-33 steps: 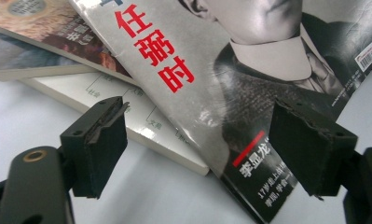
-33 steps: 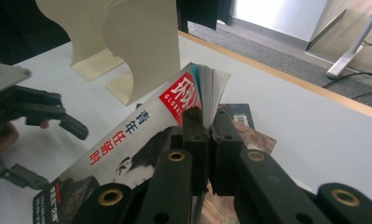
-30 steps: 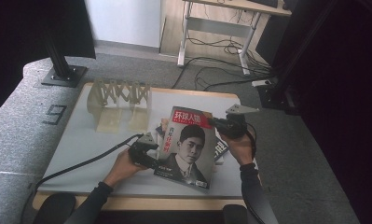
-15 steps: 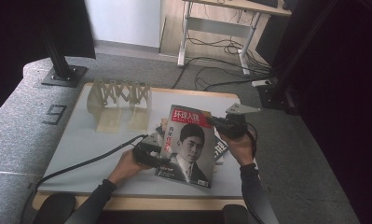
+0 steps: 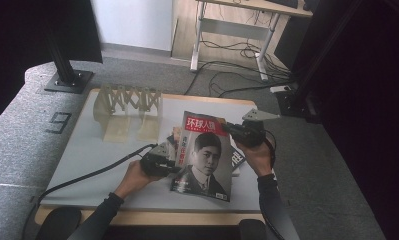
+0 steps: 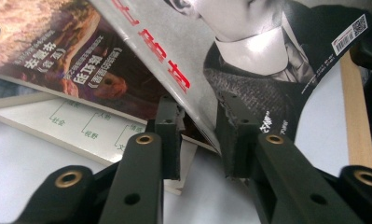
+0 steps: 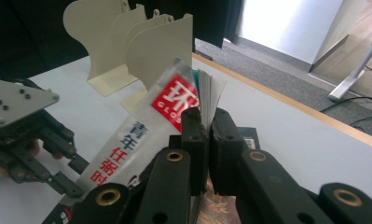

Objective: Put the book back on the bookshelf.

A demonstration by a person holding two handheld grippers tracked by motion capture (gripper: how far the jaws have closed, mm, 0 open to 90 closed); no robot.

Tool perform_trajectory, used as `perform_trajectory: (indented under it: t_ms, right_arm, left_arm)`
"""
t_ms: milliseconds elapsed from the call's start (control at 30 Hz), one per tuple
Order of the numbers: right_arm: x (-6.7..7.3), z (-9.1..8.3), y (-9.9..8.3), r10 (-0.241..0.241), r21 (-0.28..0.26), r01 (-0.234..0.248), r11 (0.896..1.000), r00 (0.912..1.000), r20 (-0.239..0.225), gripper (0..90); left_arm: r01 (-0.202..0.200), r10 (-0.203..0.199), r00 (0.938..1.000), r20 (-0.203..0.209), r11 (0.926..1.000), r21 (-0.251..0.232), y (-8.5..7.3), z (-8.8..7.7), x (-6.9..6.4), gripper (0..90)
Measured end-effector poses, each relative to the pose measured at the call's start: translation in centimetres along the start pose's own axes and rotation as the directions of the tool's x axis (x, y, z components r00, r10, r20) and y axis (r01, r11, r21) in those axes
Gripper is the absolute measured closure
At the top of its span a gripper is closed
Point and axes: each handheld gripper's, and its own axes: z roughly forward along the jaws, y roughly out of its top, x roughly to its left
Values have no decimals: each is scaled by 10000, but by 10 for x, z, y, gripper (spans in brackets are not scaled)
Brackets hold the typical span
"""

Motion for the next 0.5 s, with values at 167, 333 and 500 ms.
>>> perform_trajectory:
  t_ms: [167,333,500]
  right_arm:
    - [-4,-4,2,63,-110,-61,9999,9999,118,846]
    - [-9,-10,5,175,-326,-168,9993,9996,211,849]
    - [-15,-18,9,264,-596,-246,9979,9992,297,850]
  left_arm:
    - [137,-138,9999,-30,9998,-126,5,-8,-2,757]
    - [274,-272,9996,66,9988,-396,9,-18,-1,791]
    - [98,-102,9999,-60,9977,-675,13,-24,-1,821]
